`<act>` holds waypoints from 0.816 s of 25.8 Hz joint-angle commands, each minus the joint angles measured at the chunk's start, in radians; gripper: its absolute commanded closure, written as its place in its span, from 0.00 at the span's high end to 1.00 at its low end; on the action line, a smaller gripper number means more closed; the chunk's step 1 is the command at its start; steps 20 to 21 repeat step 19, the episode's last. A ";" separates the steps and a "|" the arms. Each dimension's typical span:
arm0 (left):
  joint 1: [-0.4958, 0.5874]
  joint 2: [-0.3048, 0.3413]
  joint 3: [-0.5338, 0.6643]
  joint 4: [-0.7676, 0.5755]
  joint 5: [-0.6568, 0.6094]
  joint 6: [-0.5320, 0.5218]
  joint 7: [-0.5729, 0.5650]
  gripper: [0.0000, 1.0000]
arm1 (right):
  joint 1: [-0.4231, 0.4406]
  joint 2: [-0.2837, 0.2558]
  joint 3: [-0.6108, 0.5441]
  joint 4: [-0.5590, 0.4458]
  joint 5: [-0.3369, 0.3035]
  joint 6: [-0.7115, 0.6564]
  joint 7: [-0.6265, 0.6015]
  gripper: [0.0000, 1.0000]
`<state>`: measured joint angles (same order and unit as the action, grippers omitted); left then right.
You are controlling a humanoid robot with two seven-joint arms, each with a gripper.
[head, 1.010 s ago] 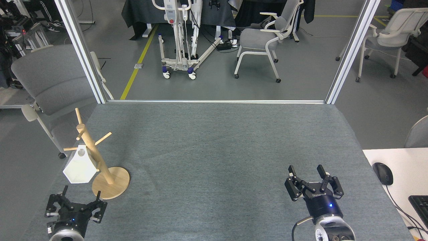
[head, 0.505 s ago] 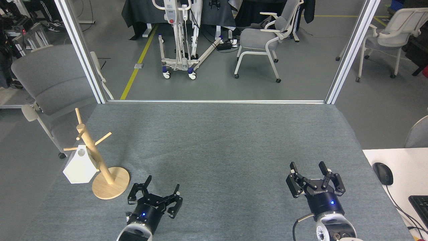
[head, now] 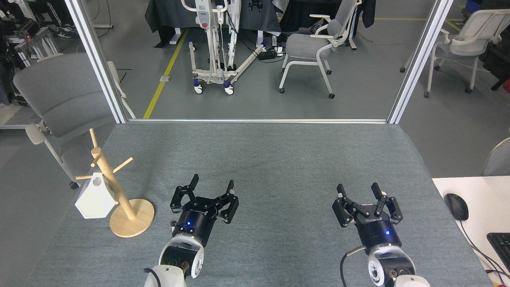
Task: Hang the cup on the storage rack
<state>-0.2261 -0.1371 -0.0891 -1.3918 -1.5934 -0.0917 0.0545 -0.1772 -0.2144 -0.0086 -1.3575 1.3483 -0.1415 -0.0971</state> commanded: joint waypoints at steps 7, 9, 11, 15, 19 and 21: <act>0.063 0.002 0.003 -0.041 0.004 0.033 -0.002 0.99 | -0.028 0.009 -0.013 0.049 -0.003 0.025 0.030 0.99; 0.063 0.002 0.006 -0.043 0.004 0.033 -0.002 0.99 | -0.027 0.010 -0.011 0.047 -0.003 0.025 0.028 0.99; 0.063 0.002 0.008 -0.043 0.004 0.033 -0.002 0.99 | -0.024 0.009 -0.010 0.047 -0.005 0.022 0.028 0.99; 0.062 0.002 0.005 -0.032 0.006 0.055 -0.001 0.99 | -0.015 0.004 -0.008 0.046 -0.005 0.019 0.028 0.99; 0.063 0.002 0.008 -0.041 0.004 0.055 -0.002 0.99 | -0.013 0.006 -0.008 0.044 -0.003 0.019 0.027 0.99; 0.063 0.002 0.008 -0.041 0.004 0.055 -0.002 0.99 | -0.013 0.006 -0.008 0.044 -0.003 0.019 0.027 0.99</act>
